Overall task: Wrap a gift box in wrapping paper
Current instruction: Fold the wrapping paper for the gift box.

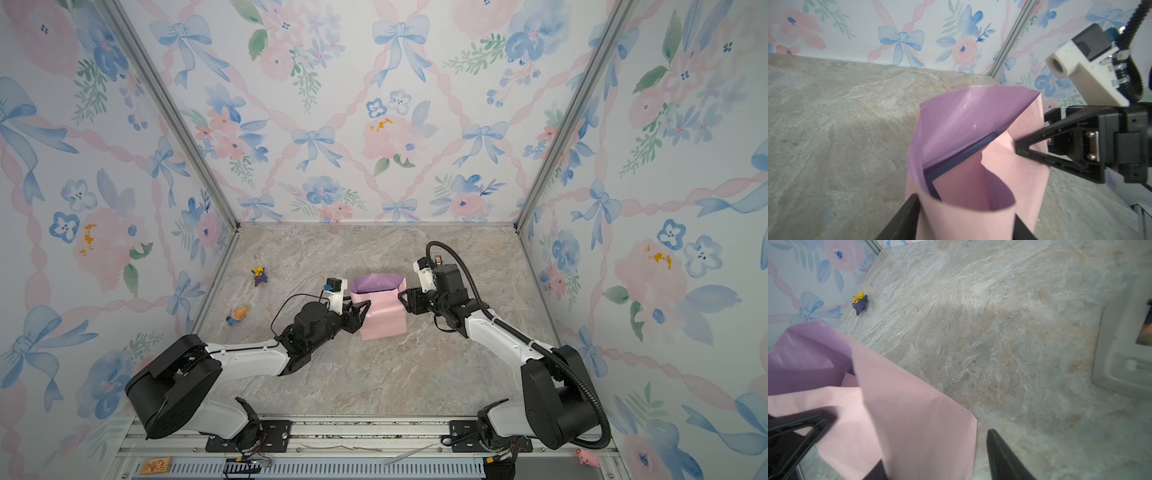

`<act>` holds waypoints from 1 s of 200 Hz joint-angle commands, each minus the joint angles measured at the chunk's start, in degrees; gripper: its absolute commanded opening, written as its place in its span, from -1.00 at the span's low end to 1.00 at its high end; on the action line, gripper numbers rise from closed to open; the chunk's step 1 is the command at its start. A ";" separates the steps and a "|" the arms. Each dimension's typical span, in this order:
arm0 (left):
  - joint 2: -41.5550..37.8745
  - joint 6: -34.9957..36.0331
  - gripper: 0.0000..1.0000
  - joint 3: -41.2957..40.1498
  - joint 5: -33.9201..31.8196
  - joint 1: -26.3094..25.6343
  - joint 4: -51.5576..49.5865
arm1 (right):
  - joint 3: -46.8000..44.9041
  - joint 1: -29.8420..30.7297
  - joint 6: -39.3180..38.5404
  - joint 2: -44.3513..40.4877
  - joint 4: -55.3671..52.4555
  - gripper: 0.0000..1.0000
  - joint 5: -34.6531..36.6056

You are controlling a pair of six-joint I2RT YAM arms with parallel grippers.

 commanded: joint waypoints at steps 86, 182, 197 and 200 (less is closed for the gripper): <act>2.37 3.47 -0.07 5.22 -4.08 -0.10 -10.64 | -3.33 2.63 4.24 -8.93 -0.94 0.21 5.44; 2.33 4.30 -0.11 5.96 -4.27 -0.72 -12.11 | 0.49 4.11 8.35 -7.28 -2.45 0.25 2.99; 2.32 4.33 -0.12 5.96 -4.52 -0.97 -12.11 | 1.79 4.76 8.33 -4.14 -1.68 0.22 3.22; 2.32 4.34 -0.12 5.96 -4.55 -0.94 -12.10 | 2.02 4.93 8.27 -3.54 -1.48 0.21 3.38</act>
